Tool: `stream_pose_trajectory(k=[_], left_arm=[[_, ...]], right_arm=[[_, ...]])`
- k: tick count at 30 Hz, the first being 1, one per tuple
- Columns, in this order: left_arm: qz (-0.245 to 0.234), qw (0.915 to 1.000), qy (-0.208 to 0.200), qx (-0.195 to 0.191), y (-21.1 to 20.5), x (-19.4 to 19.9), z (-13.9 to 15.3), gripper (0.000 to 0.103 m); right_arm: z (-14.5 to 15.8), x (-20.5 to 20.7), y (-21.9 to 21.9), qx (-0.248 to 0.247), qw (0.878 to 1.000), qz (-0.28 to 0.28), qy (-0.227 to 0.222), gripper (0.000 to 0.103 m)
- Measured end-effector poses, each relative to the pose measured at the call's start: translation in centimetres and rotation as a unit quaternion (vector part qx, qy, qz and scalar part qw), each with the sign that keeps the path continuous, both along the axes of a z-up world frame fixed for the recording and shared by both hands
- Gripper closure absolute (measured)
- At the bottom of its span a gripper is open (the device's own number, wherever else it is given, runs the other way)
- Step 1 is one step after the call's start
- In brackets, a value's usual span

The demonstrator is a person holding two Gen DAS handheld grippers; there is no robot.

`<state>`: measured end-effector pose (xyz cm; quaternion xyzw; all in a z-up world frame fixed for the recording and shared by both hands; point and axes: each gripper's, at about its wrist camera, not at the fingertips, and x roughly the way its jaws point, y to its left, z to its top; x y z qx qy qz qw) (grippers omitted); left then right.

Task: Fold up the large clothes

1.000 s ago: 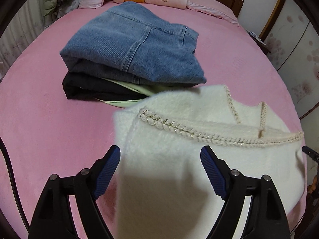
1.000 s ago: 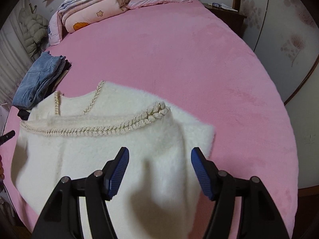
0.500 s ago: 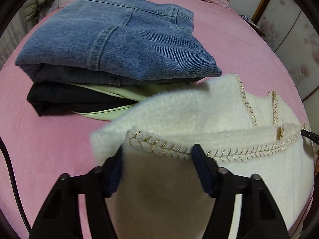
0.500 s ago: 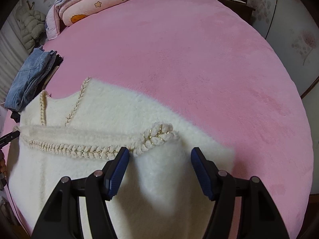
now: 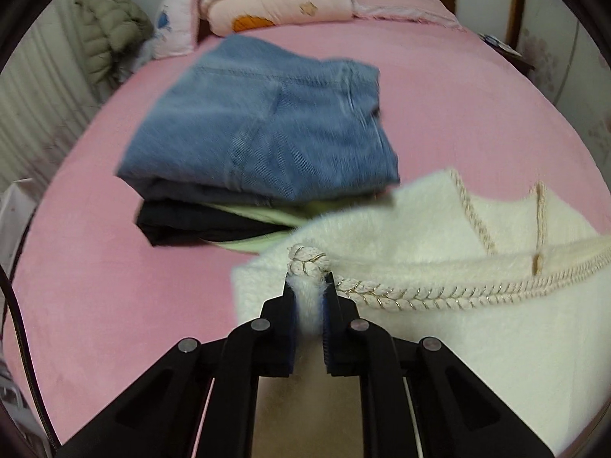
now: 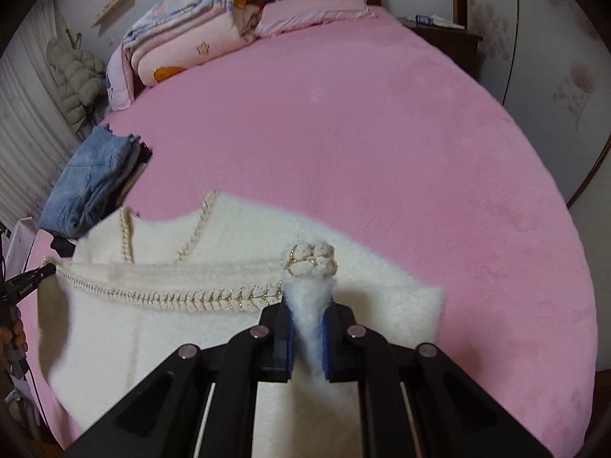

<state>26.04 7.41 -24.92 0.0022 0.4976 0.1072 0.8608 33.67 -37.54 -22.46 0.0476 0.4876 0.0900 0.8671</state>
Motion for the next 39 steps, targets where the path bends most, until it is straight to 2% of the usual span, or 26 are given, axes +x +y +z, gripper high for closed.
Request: stream_pose_trajectory(k=[4,6,9,15,20,23,26,29,31,32,33,34,36,39], left_arm=[[0.007,0.9998,-0.014,0.014,0.3,0.9,2.3,0.095],[0.008,0.9996,-0.019,0.021,0.5,2.0,2.9,0.095],[0.018,0.9995,-0.018,0.020,0.8,4.4,2.1,0.095],[0.033,0.9987,-0.002,0.038,0.5,8.0,-2.9,0.095],[0.026,0.9969,-0.017,0.072,-0.2,8.1,-5.2,0.095],[0.025,0.9953,-0.034,0.087,-0.5,7.7,-6.0,0.095],[0.025,0.9910,-0.058,0.118,-1.2,7.1,-6.4,0.094],[0.031,0.9844,-0.064,0.161,-2.1,6.9,-6.7,0.085],[0.037,0.9807,-0.059,0.183,-2.4,7.0,-6.5,0.075],[0.044,0.9789,-0.055,0.192,-2.3,7.0,-6.2,0.065],[0.050,0.9786,-0.053,0.193,-2.1,6.9,-5.8,0.056],[0.056,0.9796,-0.051,0.186,-1.7,6.8,-5.4,0.052],[0.069,0.9848,-0.051,0.151,-0.8,6.6,-3.9,0.038],[0.076,0.9854,-0.064,0.138,-0.9,5.4,-0.9,0.033]], right_arm=[[2.6,0.4,0.5,-0.013,0.999,-0.005,-0.032,0.094],[3.4,1.2,0.2,-0.001,0.999,-0.014,-0.044,0.094],[3.3,2.8,0.4,-0.005,0.998,-0.018,-0.054,0.094],[-1.5,6.7,0.6,-0.041,0.998,-0.034,-0.025,0.094],[-5.8,8.0,0.5,-0.059,0.997,-0.043,0.003,0.094],[-7.1,8.2,0.5,-0.063,0.997,-0.049,0.009,0.094],[-7.9,7.9,1.2,-0.081,0.996,-0.047,0.006,0.093],[-7.8,7.6,1.9,-0.105,0.993,-0.045,0.000,0.088],[-7.5,7.4,1.8,-0.113,0.992,-0.047,0.002,0.081],[-7.3,7.4,1.9,-0.118,0.992,-0.048,0.004,0.079],[-6.9,7.3,2.0,-0.119,0.992,-0.048,0.008,0.079],[-6.6,7.3,2.1,-0.121,0.991,-0.049,0.012,0.078],[-5.5,7.0,2.4,-0.123,0.991,-0.048,0.018,0.078],[-3.1,5.8,3.0,-0.116,0.992,-0.050,0.010,0.078]])
